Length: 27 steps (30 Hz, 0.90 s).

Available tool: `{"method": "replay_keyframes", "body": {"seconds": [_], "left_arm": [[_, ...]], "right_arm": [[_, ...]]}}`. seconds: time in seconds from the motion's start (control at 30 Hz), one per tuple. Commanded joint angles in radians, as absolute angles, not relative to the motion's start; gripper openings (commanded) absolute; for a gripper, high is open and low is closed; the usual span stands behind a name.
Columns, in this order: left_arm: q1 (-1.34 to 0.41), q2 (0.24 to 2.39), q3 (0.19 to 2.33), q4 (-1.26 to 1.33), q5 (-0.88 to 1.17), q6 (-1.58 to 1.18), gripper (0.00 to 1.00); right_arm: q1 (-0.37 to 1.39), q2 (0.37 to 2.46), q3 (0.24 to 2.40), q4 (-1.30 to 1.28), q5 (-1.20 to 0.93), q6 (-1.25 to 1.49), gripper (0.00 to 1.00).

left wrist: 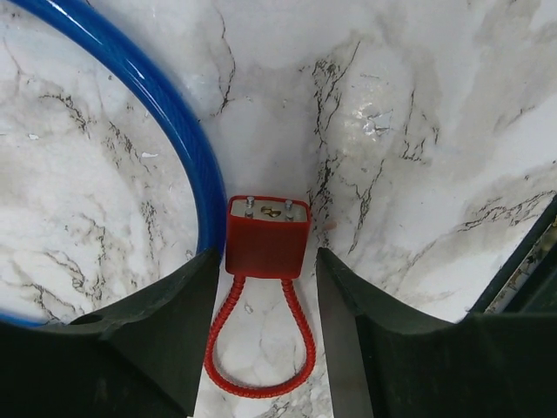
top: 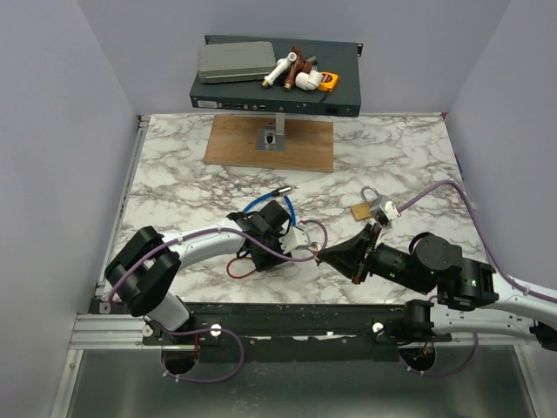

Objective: Unlock with the key
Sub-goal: Place the lock at the center of the board, then pick up the lock from the center of the board.

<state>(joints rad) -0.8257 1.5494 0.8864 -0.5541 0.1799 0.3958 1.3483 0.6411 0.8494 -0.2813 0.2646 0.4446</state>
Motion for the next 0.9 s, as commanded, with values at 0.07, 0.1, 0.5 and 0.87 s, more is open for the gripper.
{"method": "replay_keyframes", "body": {"seconds": [0.07,0.1,0.5,0.87], "left_arm": [[-0.855,1.568,0.797,-0.479,0.110,0.436,0.49],[-0.861,1.556,0.793,-0.482,0.120,0.437,0.49],[-0.896,1.551,0.793,-0.516,0.193,0.446,0.49],[-0.913,1.492,0.774,-0.592,0.342,0.514,0.46]], "right_arm": [[1.353,0.640,0.867,-0.265,0.263,0.435,0.01],[1.352,0.642,0.868,-0.265,0.263,0.435,0.01],[1.352,0.637,0.878,-0.275,0.264,0.432,0.01],[1.351,0.626,0.867,-0.274,0.277,0.427,0.01]]}}
